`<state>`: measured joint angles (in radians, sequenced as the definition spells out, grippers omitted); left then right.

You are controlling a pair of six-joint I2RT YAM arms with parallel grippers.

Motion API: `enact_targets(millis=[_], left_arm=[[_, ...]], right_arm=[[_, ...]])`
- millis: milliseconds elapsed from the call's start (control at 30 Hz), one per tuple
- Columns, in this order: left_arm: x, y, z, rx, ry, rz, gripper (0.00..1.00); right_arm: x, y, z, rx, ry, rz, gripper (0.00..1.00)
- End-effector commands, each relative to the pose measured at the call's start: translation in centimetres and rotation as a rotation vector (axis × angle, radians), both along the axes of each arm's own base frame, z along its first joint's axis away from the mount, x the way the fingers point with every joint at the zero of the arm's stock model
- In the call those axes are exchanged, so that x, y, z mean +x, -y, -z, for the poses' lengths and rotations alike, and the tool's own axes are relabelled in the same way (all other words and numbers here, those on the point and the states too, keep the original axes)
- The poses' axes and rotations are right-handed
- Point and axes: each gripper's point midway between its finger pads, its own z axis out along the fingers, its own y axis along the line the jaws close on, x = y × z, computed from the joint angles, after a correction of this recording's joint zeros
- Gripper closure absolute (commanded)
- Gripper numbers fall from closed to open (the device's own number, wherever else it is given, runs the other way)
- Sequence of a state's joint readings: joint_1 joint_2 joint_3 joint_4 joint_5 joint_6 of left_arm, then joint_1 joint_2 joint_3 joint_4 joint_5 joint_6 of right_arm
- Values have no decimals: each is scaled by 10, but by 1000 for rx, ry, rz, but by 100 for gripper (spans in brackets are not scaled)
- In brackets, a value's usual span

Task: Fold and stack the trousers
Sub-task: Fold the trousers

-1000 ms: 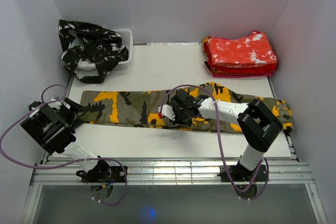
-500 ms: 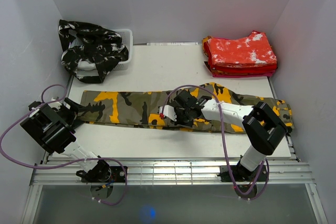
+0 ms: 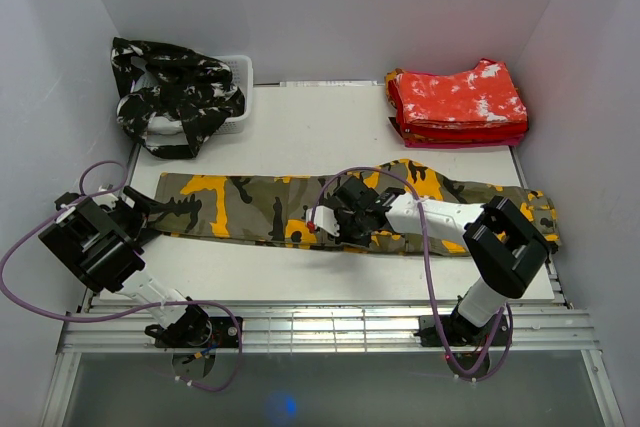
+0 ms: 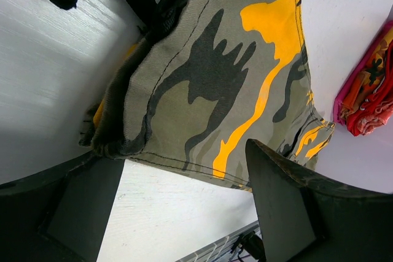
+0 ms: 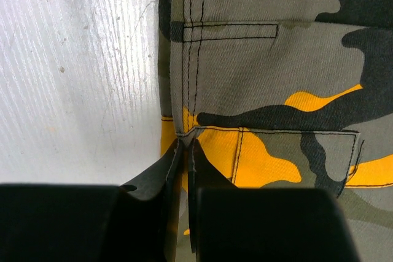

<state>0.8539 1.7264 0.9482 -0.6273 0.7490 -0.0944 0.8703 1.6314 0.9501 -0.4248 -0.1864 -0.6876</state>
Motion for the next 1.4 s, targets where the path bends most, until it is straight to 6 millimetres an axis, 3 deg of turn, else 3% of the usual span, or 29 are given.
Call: enact_targets(millis=[0, 67, 233, 367, 400, 500, 600, 667, 733, 800, 867, 900, 967, 1000, 1067, 1200, 1367], left_arm=[[-16, -9, 23, 71, -101, -2, 9], [-15, -8, 20, 70, -82, 8, 8], [-6, -14, -13, 129, -1, 53, 7], [5, -36, -46, 241, 50, 155, 6], [13, -50, -61, 310, 76, 179, 6], [19, -73, -76, 398, 60, 207, 6], [19, -84, -66, 416, 16, 229, 7], [23, -83, -54, 389, -4, 256, 9], [24, -76, -41, 362, -15, 286, 11], [24, -66, -22, 356, -63, 338, 13], [21, -50, -7, 325, -93, 378, 15], [19, -50, 2, 332, -117, 379, 16], [13, -38, 14, 317, -149, 394, 18], [10, -37, 18, 319, -160, 396, 19], [7, -31, 26, 327, -180, 422, 23], [0, -15, 39, 291, -195, 435, 34], [17, -5, 30, 230, -118, 413, 59]], right_arm=[[-16, 19, 10, -59, -59, 8, 92], [-16, 18, 14, -64, -70, 18, 92], [-12, 12, 22, -76, -85, 25, 92], [-9, 7, 23, -72, -85, 19, 92], [-9, 7, 24, -73, -86, 18, 92], [-8, 5, 25, -69, -87, 13, 92], [-7, 1, 24, -65, -94, 7, 90], [-8, -2, 23, -59, -106, 3, 78], [-4, -8, 16, -43, -102, 1, 59], [0, -14, 6, -19, -87, 8, 47], [4, -20, -9, 21, -69, 22, 27], [8, -22, -17, 43, -62, 35, 12], [15, -26, -36, 94, -39, 51, 2], [21, -23, -41, 110, -32, 74, 0], [32, -21, -60, 155, -8, 100, 7], [69, 7, -85, 212, 49, 216, 10], [105, 48, -104, 253, 81, 382, 10]])
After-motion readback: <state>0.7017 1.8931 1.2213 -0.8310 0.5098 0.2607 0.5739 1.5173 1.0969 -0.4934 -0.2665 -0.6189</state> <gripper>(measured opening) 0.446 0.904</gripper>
